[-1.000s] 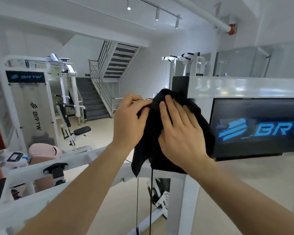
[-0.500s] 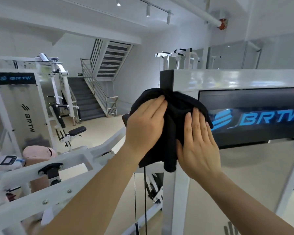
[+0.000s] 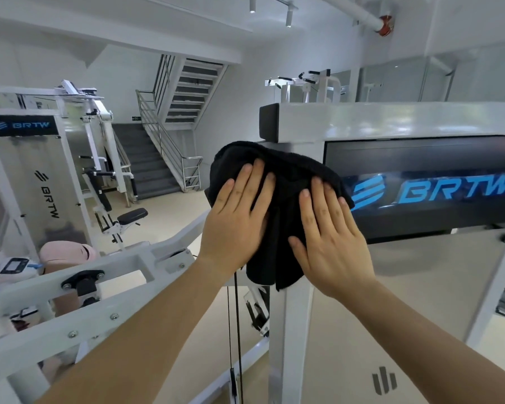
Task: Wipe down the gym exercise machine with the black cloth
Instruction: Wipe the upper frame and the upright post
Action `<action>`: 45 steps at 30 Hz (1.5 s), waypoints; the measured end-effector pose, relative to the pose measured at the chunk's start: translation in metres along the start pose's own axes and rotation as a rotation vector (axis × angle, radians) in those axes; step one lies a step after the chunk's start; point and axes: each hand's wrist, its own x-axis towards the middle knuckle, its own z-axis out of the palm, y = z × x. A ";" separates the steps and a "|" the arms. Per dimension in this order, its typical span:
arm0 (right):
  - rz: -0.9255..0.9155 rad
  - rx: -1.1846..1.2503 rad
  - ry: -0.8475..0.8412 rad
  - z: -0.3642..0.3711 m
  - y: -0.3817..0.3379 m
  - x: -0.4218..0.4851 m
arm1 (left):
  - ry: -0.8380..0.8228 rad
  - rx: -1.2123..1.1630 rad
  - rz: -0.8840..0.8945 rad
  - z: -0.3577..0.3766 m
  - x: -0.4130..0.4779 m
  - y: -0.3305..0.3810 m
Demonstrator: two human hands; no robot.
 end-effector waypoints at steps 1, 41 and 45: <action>-0.019 -0.005 -0.020 0.001 0.002 -0.006 | -0.007 -0.004 -0.003 -0.001 -0.006 0.001; -0.439 0.384 0.140 -0.002 0.052 -0.005 | 0.133 -0.606 -1.065 -0.030 -0.013 0.152; -0.460 0.308 0.137 0.006 0.046 -0.002 | 0.268 -0.679 -1.178 -0.038 -0.013 0.148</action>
